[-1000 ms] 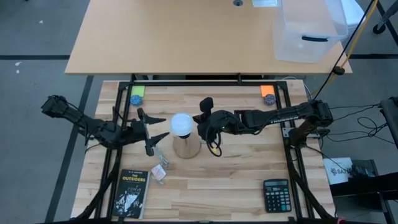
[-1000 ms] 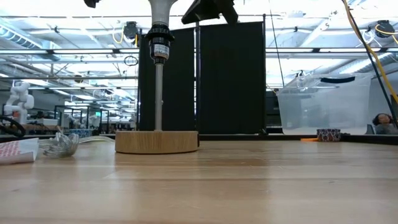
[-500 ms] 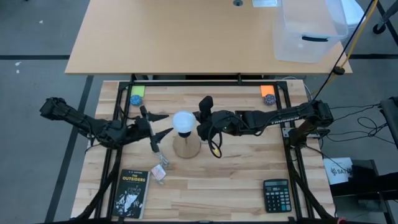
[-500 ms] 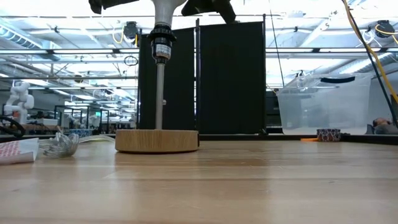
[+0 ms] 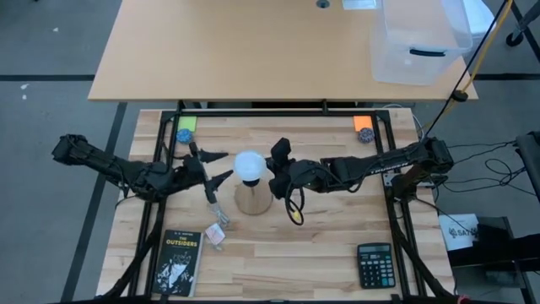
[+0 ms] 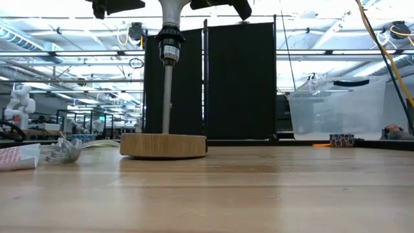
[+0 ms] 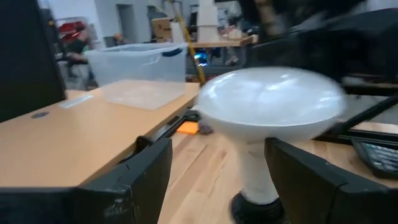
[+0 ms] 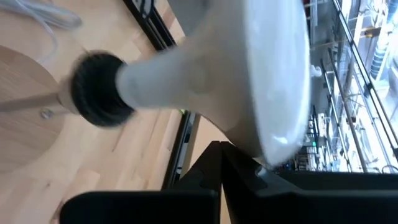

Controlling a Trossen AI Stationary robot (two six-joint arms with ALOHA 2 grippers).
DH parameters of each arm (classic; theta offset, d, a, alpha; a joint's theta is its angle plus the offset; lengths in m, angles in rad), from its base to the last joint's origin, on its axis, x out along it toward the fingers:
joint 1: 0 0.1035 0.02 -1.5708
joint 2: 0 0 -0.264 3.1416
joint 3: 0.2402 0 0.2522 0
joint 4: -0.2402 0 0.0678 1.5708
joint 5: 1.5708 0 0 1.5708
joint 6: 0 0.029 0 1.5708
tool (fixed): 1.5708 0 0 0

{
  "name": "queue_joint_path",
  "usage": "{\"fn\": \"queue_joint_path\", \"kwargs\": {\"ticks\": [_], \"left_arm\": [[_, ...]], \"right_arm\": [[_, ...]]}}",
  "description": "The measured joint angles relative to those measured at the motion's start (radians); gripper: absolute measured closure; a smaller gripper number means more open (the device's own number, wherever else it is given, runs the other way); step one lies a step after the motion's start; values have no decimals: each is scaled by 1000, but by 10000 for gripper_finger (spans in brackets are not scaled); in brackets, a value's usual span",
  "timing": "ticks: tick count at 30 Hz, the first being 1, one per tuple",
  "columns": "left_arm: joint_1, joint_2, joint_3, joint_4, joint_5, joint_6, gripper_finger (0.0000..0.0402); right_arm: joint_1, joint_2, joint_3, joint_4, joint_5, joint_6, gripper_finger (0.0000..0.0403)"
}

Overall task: Screw lightbulb
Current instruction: Insert the lightbulb on the lamp

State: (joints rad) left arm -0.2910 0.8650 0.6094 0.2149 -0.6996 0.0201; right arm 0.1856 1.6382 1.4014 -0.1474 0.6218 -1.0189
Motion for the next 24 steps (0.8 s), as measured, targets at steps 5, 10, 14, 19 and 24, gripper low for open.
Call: {"fn": "queue_joint_path", "kwargs": {"ticks": [5, 10, 14, 19, 24], "left_arm": [[22, 2, 0, -19, -3, -18, 138], [54, 18, 0, -26, 3, -43, 138], [74, 33, 0, -27, 3, -46, 138], [54, 3, 0, -69, 0, -45, 138], [-21, -84, 0, -110, -21, -37, 138]], "right_arm": [[32, 0, 0, 8, -29, -4, 403], [55, 0, 0, 12, -30, -6, 403], [71, 0, 0, -1, -26, 14, 403], [86, 0, 0, -63, -20, 72, 403], [83, 0, 0, -128, 50, 138, 403]]}}
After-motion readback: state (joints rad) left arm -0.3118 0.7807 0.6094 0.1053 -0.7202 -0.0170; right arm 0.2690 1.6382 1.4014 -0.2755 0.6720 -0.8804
